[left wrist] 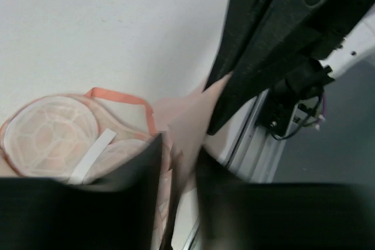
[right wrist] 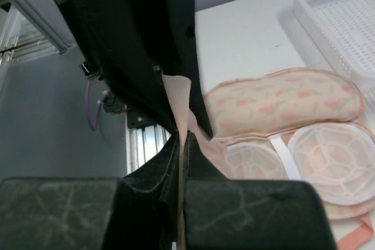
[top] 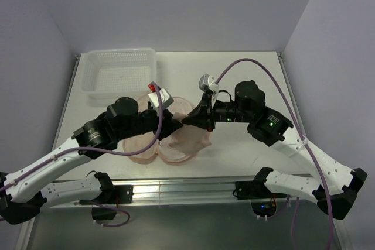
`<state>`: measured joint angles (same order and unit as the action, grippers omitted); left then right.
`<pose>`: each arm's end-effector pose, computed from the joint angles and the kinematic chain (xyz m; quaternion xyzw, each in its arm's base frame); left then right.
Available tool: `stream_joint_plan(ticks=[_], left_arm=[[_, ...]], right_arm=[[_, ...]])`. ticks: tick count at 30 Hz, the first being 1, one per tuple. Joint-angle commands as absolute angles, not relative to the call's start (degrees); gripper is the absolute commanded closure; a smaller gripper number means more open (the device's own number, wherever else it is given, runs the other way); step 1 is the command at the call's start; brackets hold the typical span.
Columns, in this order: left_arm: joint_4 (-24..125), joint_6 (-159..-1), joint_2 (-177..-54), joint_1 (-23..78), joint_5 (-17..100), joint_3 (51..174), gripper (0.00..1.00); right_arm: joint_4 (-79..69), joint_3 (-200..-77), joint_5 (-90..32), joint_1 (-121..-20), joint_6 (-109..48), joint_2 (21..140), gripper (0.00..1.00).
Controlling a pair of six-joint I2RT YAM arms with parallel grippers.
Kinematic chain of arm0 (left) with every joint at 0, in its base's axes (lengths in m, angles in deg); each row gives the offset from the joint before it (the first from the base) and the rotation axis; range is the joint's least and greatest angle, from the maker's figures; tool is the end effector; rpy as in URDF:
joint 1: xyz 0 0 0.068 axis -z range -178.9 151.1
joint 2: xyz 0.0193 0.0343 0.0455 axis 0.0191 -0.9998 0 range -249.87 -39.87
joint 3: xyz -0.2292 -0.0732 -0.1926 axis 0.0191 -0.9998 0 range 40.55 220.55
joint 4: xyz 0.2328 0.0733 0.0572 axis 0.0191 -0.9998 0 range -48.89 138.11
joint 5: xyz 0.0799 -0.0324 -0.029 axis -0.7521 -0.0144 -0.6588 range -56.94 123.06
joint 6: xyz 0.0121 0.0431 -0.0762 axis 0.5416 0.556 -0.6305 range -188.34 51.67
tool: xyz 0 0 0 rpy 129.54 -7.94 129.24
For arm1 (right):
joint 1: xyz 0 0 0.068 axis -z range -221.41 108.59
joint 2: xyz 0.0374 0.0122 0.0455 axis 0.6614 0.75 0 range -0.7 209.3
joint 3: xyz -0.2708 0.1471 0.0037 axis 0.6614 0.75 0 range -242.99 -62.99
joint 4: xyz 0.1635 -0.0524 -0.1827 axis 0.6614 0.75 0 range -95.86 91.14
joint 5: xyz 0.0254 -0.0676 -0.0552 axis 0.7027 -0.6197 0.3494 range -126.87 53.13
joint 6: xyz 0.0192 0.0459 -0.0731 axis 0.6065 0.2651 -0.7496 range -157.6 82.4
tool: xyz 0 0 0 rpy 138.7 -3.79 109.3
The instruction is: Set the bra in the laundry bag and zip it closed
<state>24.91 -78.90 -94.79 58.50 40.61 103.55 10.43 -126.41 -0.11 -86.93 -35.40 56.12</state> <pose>0.1081 -0.1881 0.4119 0.3516 0.7111 -0.3824 0.4738 0.1175 0.1869 0.4283 -0.4567 0.5990 0.4680 0.4622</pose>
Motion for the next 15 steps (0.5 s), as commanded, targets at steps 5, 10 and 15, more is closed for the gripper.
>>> stream_joint_plan(ticks=[5, 10, 15], left_arm=[[25.61, -78.88, -90.59, 58.05, 24.56, 105.76, 0.22], [24.73, -79.85, -87.52, 58.05, 15.32, 107.17, 0.07], [26.75, -80.29, -84.09, 58.05, 13.02, 105.77, 0.07]], right_arm=[[5.57, -125.22, -2.85, -88.08, -29.26, 57.05, 1.0], [4.6, -126.27, -5.22, -88.34, -29.34, 59.77, 1.0], [4.43, -129.08, -5.49, -88.34, -30.13, 63.1, 1.0]])
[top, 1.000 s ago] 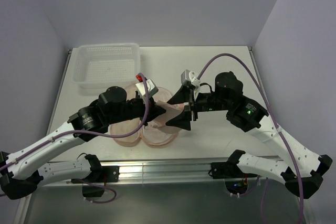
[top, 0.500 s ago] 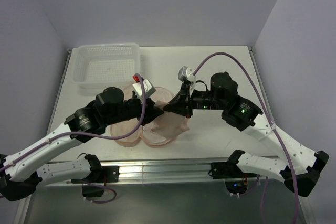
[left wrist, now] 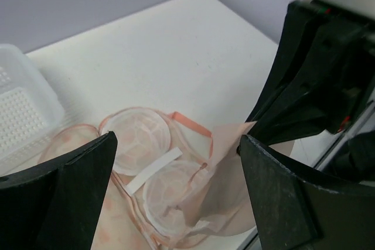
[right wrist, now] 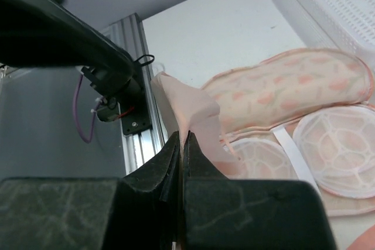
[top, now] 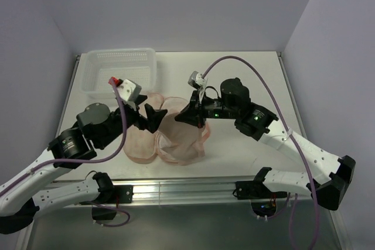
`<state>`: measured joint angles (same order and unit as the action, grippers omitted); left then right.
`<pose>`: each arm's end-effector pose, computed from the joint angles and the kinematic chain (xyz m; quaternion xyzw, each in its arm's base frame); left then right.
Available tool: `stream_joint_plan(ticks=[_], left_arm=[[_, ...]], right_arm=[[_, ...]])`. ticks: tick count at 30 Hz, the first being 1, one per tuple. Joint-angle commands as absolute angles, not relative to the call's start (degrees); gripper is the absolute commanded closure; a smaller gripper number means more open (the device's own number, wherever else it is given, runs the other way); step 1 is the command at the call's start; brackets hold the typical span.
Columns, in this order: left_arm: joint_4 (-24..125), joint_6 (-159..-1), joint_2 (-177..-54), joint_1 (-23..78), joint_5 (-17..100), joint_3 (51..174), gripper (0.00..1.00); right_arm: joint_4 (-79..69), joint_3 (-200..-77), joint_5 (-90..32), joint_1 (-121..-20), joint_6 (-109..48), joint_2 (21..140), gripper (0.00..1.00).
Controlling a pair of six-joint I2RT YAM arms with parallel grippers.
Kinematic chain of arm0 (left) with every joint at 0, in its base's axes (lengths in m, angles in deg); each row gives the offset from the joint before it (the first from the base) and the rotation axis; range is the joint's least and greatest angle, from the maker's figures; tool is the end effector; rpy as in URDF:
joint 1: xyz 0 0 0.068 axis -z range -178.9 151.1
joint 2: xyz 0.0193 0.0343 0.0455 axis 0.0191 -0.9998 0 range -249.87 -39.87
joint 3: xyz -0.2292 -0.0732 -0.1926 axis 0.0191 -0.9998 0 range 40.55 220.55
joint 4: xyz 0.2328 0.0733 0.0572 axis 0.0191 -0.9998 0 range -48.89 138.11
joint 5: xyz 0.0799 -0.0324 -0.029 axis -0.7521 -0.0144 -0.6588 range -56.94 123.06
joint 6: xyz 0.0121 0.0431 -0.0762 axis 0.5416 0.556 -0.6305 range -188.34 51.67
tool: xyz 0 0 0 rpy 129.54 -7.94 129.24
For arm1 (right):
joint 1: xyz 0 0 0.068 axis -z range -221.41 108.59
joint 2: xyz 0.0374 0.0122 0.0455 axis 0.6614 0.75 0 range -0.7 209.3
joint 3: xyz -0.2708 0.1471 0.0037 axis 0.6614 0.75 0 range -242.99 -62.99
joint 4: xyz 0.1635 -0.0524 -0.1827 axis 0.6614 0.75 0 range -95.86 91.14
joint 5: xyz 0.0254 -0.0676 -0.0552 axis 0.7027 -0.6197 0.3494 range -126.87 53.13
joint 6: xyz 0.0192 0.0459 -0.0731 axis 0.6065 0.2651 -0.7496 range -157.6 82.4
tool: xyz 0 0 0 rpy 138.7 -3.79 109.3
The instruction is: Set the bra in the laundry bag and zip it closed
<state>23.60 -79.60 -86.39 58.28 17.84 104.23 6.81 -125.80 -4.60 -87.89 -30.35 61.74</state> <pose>0.1080 -0.1293 0.4385 0.2098 0.7195 -0.2859 0.5971 0.1427 0.2112 0.4114 -0.4153 0.6462 0.4654 0.4398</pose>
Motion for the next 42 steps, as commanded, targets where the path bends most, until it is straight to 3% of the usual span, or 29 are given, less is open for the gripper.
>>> stream_joint_plan(ticks=[1, 10, 24, 42], left_arm=[[27.1, -80.29, -82.95, 58.05, 12.85, 105.42, 0.07], [29.3, -80.03, -80.65, 58.05, 11.61, 104.71, 0.07], [31.76, -80.73, -82.15, 56.56, 13.11, 100.4, 0.07], [32.64, -81.25, -82.85, 53.66, 15.57, 99.17, 0.09]], right_arm=[[3.81, -129.43, -5.4, -88.34, -30.22, 63.63, 1.0], [2.14, -135.59, -6.2, -88.34, -30.92, 69.52, 1.0], [-14.91, -123.03, 0.66, -88.25, -24.33, 76.2, 1.0], [-16.42, -122.58, -1.01, -83.5, -20.81, 78.94, 1.0]])
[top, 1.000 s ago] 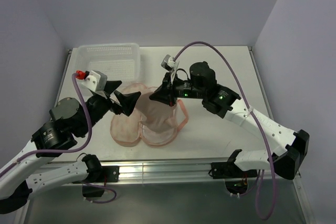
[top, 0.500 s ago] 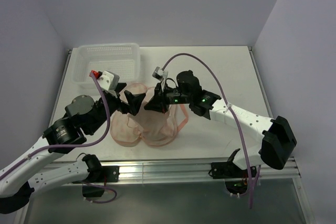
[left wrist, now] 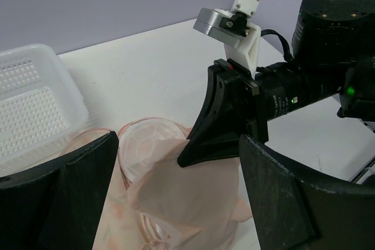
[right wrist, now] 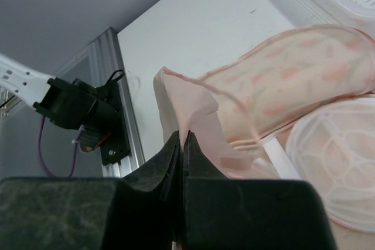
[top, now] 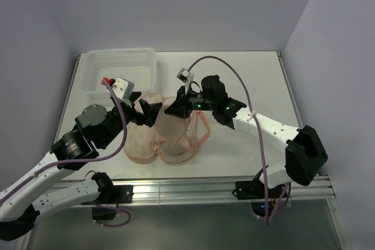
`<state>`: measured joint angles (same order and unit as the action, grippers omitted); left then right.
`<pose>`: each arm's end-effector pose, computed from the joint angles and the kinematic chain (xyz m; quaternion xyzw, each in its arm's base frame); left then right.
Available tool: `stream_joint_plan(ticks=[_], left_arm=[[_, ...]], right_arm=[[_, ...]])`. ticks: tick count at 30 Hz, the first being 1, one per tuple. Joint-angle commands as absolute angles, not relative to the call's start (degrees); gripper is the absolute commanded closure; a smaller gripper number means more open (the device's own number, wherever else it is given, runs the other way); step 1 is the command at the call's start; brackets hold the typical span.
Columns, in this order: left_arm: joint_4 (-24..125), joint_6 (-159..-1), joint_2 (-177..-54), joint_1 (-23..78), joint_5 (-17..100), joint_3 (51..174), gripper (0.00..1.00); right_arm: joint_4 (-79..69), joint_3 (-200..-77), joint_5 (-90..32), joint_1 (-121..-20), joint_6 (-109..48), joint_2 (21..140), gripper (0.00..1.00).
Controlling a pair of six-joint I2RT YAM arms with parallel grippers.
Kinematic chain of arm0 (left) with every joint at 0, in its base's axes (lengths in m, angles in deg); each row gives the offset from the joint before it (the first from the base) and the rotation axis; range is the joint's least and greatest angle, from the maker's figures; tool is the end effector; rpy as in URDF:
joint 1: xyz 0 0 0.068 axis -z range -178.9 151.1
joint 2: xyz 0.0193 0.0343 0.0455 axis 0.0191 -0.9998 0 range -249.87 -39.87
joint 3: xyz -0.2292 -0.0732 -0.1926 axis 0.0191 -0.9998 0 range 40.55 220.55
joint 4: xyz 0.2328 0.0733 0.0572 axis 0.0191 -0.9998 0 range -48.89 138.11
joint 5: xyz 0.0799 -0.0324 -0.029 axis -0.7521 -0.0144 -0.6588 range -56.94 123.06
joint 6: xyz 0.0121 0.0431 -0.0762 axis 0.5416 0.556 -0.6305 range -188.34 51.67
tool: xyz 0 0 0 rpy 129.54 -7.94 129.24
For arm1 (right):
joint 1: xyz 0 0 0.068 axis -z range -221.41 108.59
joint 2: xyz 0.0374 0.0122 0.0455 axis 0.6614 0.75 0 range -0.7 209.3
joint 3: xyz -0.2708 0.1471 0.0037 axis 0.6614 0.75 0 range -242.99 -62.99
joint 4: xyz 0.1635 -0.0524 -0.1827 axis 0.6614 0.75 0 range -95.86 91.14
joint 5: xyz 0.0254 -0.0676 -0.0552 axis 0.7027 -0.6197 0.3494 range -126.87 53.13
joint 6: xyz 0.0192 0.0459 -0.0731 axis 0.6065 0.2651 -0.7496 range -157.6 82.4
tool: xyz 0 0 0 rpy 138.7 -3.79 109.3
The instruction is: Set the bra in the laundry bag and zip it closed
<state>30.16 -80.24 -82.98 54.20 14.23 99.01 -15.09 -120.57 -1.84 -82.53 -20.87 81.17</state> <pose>0.1152 -0.1112 0.4317 0.1451 0.7074 -0.2665 0.6384 0.2330 0.2633 0.3336 -0.3388 0.7011 0.4897 0.3923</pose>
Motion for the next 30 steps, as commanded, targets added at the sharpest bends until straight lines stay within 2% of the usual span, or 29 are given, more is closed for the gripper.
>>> stream_joint_plan(ticks=[1, 12, 24, 30], left_arm=[[32.82, -81.34, -82.76, 53.57, 15.57, 99.17, 0.09], [33.43, -81.34, -83.2, 52.78, 16.8, 98.73, 0.11], [33.35, -81.69, -84.25, 52.25, 16.89, 98.47, 0.11], [31.5, -86.17, -85.22, 52.25, 16.19, 99.09, 0.18]], right_arm=[[-16.06, -122.58, -0.92, -83.94, -20.81, 77.54, 1.0], [-20.18, -120.12, 4.88, -84.83, -17.21, 71.9, 1.0], [-23.17, -120.03, 3.74, -79.39, -15.45, 84.98, 1.0], [-19.76, -123.02, -2.76, -75.25, -19.92, 90.26, 1.0]])
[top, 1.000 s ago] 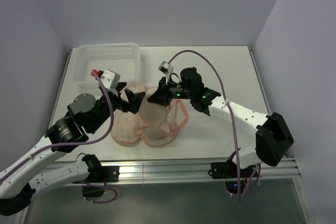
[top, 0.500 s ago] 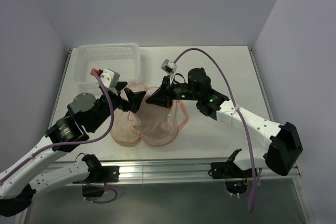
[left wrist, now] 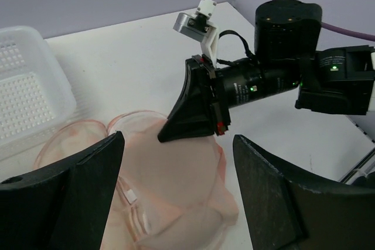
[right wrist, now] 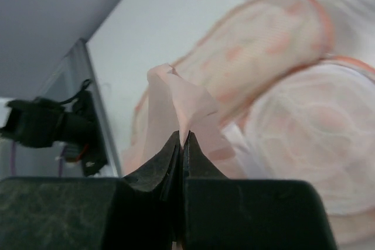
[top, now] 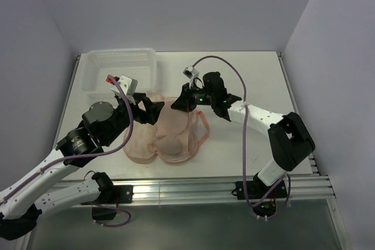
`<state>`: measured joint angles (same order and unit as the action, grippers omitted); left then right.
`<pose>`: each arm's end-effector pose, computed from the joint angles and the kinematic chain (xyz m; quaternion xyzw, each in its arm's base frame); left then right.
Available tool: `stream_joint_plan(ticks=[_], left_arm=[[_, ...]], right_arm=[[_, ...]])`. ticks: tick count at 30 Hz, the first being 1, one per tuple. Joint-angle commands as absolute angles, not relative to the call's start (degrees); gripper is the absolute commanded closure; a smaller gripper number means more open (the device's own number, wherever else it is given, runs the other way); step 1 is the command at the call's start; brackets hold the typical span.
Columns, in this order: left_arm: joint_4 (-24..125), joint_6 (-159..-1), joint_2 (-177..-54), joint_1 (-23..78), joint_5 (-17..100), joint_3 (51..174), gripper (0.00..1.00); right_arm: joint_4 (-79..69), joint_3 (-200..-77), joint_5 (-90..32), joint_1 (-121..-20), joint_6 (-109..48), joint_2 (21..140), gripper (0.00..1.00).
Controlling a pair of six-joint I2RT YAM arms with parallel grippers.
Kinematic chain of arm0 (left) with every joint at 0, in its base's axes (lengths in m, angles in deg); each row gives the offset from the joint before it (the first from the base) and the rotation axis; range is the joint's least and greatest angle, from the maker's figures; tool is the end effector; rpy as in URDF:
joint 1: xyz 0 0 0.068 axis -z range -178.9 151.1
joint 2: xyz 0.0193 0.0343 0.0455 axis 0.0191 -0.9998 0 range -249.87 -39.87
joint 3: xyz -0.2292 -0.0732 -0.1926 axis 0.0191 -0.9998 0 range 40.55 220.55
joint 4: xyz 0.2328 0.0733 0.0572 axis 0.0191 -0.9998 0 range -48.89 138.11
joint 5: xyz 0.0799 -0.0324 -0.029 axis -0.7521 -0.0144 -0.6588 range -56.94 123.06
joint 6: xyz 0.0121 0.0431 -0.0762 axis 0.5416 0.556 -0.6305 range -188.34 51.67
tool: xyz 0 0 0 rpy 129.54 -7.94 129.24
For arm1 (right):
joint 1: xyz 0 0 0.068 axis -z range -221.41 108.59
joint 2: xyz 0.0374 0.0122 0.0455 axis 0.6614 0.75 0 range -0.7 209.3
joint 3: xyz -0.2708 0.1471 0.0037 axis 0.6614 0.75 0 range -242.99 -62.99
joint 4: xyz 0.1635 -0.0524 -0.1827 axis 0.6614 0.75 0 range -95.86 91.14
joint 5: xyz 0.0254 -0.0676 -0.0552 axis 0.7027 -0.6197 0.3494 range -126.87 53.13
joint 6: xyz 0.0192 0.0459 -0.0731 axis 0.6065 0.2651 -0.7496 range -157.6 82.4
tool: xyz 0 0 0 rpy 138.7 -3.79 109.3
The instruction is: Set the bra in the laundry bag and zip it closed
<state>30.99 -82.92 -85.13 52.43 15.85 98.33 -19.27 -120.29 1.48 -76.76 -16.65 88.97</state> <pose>0.1256 -0.1197 0.4241 0.1327 0.7216 -0.2725 0.6225 0.2784 0.2573 0.2955 -0.2856 0.7388 0.4946 0.3578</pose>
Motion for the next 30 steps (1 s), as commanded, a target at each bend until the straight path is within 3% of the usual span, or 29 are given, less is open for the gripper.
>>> stream_joint_plan(ticks=[1, 10, 16, 30], left_arm=[[31.41, -88.53, -85.05, 52.16, 16.18, 98.65, 0.19], [28.86, -101.89, -84.52, 52.25, 15.04, 89.51, 0.37], [26.49, -108.67, -86.1, 52.25, 11.79, 82.83, 0.4], [35.89, -108.68, -90.05, 52.25, 10.91, 75.36, 0.52]], right_arm=[[-18.62, -123.72, -3.72, -75.25, -21.06, 90.88, 1.0], [-12.63, -130.4, -11.29, -74.54, -28.8, 97.47, 1.0], [-10.34, -132.78, -13.05, -74.54, -31.01, 100.46, 0.99], [-12.45, -129.0, -15.33, -75.42, -28.46, 98.88, 0.95]])
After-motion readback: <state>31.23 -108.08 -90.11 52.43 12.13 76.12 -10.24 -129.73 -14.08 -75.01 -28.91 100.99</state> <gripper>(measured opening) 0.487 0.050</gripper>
